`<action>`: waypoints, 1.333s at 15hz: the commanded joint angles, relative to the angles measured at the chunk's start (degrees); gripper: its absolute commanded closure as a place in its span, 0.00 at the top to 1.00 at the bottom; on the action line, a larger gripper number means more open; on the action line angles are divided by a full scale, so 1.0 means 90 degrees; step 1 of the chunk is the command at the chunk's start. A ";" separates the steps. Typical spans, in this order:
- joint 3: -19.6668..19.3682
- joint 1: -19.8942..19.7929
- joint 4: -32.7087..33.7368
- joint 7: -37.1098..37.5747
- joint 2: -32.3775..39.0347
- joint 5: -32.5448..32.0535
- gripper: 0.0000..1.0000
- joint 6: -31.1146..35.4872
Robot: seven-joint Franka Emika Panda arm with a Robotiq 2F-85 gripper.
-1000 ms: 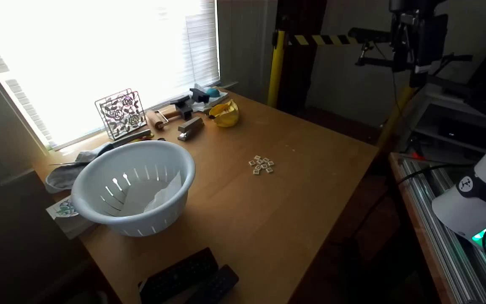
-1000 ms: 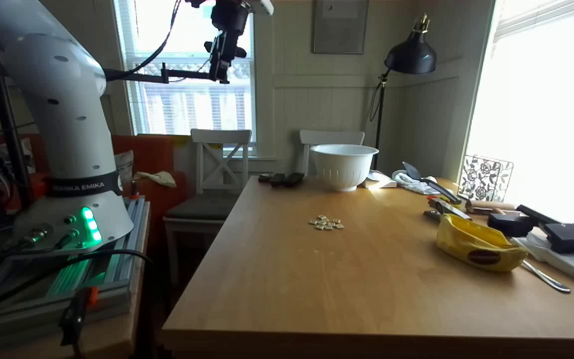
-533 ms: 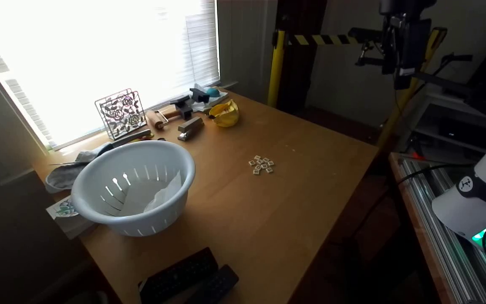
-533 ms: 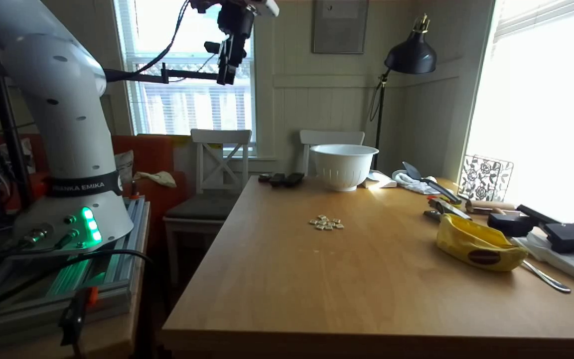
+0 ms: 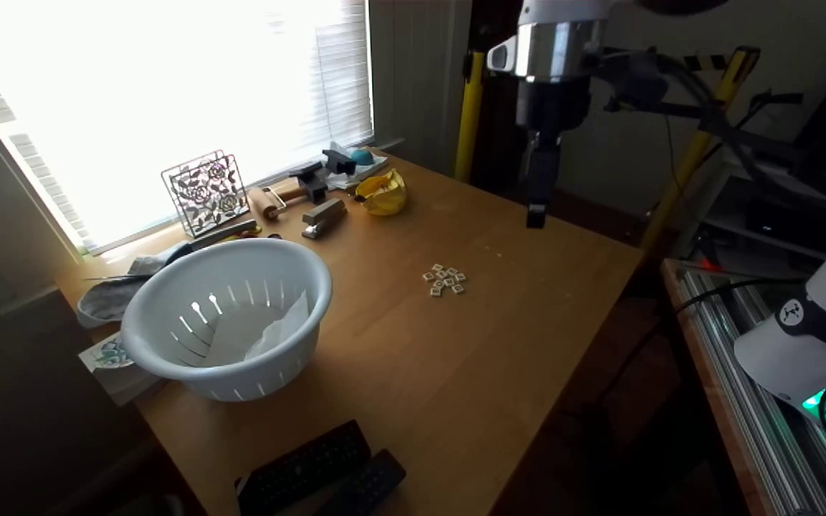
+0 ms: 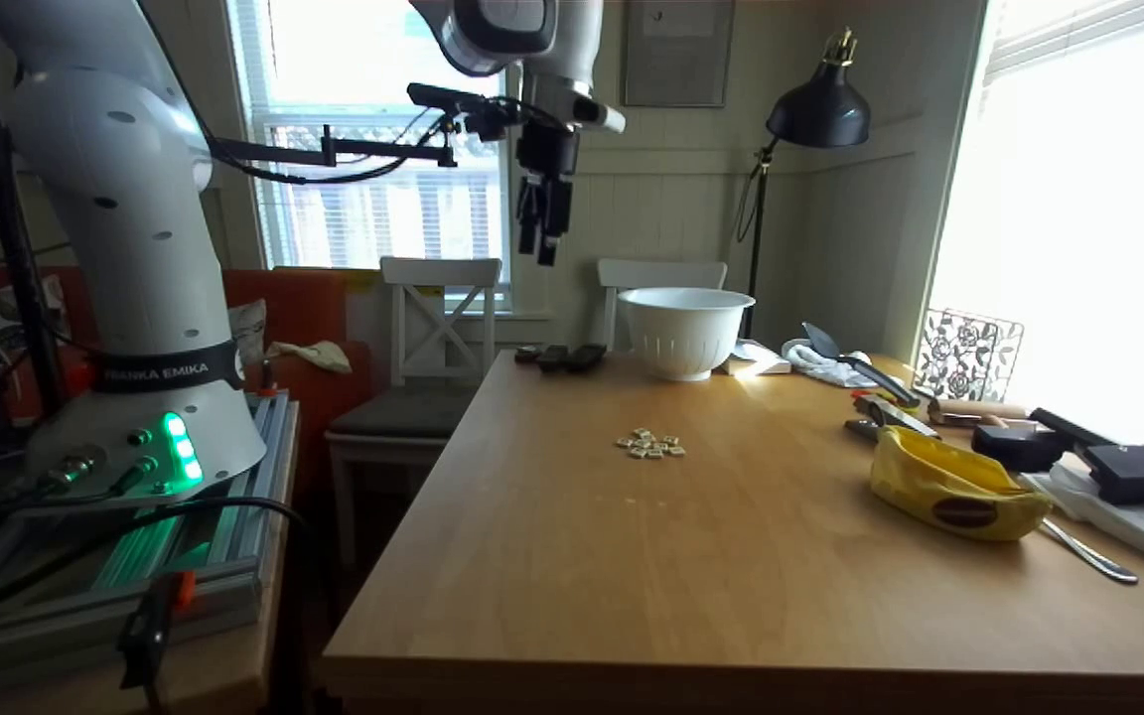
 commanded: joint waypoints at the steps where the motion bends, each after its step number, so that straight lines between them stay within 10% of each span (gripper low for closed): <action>1: 0.0054 -0.0009 0.0059 0.0057 0.0335 0.0023 1.00 0.0343; 9: 0.0109 0.0004 0.0412 0.0204 0.1068 0.0044 1.00 0.0713; 20: 0.0135 0.0067 0.1175 0.1003 0.3677 0.0119 1.00 0.3650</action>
